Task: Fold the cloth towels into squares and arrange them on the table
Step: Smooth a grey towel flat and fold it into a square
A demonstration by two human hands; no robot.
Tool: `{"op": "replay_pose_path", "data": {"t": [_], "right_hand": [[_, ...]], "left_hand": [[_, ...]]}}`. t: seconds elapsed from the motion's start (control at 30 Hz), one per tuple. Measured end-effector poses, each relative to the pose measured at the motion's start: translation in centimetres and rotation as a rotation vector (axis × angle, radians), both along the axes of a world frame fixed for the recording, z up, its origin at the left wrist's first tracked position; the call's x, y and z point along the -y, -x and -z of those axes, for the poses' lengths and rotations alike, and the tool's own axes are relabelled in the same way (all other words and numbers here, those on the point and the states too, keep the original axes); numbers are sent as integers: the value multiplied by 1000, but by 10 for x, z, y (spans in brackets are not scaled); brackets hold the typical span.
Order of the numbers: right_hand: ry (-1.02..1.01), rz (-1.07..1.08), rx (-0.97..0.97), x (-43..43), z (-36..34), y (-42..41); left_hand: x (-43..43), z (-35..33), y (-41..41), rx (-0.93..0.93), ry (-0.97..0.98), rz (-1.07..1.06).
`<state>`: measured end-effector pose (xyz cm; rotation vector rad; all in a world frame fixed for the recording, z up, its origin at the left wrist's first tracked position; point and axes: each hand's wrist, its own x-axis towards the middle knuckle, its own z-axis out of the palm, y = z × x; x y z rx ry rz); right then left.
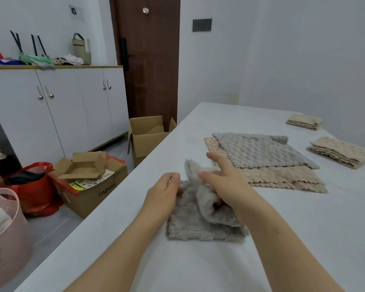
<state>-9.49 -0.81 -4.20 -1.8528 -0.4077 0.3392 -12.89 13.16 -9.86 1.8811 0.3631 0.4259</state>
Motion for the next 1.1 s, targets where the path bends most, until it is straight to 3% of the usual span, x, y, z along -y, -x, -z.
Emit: {"op": "replay_pose_path", "data": {"t": [0.07, 0.17, 0.27, 0.5, 0.63, 0.73, 0.8, 0.97, 1.1], "right_hand": [[-66, 12, -31, 0, 1, -1], [-126, 195, 47, 15, 4, -9], [-25, 298, 170, 31, 9, -11], [157, 255, 287, 42, 24, -14], [335, 200, 365, 41, 32, -14], [348, 218, 561, 39, 28, -13], [394, 157, 698, 32, 24, -13], [762, -128, 651, 26, 43, -16], [772, -177, 557, 28, 56, -19]], "left_hand": [[-2, -2, 3, -43, 61, 27], [-5, -2, 2, -75, -3, 79], [-3, -2, 1, -63, -122, 103], [-2, -8, 4, 13, -86, -40], [-4, -9, 8, -105, -284, -6], [-4, -16, 9, 24, -460, -151], [2, -22, 9, 97, -450, -72], [17, -1, 5, -263, -909, 266], [13, 7, 4, -431, -930, 315]]}}
